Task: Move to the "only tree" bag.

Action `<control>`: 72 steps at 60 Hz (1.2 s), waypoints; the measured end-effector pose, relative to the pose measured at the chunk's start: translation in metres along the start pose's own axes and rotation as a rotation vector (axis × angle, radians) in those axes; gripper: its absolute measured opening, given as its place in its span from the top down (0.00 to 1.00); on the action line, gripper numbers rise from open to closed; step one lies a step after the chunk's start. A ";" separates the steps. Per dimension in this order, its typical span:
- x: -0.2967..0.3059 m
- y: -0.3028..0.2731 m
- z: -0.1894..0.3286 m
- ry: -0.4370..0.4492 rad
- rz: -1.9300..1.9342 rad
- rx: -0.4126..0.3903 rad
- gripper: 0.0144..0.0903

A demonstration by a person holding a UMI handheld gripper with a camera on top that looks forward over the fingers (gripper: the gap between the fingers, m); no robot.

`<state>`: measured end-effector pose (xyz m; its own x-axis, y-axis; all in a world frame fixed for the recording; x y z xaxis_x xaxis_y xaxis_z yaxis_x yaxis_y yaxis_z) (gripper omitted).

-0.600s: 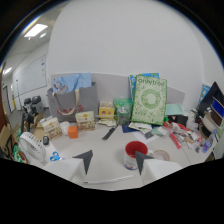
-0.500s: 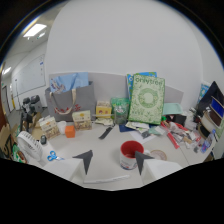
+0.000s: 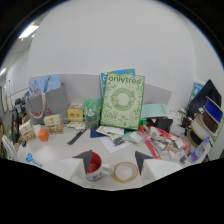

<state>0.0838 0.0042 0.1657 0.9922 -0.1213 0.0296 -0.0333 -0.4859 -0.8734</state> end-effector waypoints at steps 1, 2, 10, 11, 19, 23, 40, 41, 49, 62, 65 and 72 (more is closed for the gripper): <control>0.003 -0.002 0.004 0.001 0.000 0.002 0.08; 0.005 -0.004 0.008 0.001 0.000 0.005 0.08; 0.024 -0.028 0.042 -0.016 -0.009 0.009 0.08; 0.027 -0.032 0.048 -0.016 -0.008 0.009 0.08; 0.041 -0.057 0.089 -0.032 -0.008 0.014 0.08; 0.046 -0.070 0.109 -0.043 -0.010 0.018 0.08; 0.052 -0.114 0.185 -0.082 -0.016 0.032 0.08; 0.052 -0.116 0.188 -0.085 -0.017 0.031 0.08; 0.052 -0.129 0.211 -0.096 -0.023 0.034 0.08; 0.050 -0.139 0.225 -0.120 -0.017 0.032 0.08; 0.051 -0.138 0.226 -0.122 -0.019 0.031 0.08; 0.049 -0.138 0.225 -0.130 -0.017 0.035 0.08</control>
<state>0.1646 0.2598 0.1782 0.9999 0.0010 -0.0169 -0.0146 -0.4563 -0.8897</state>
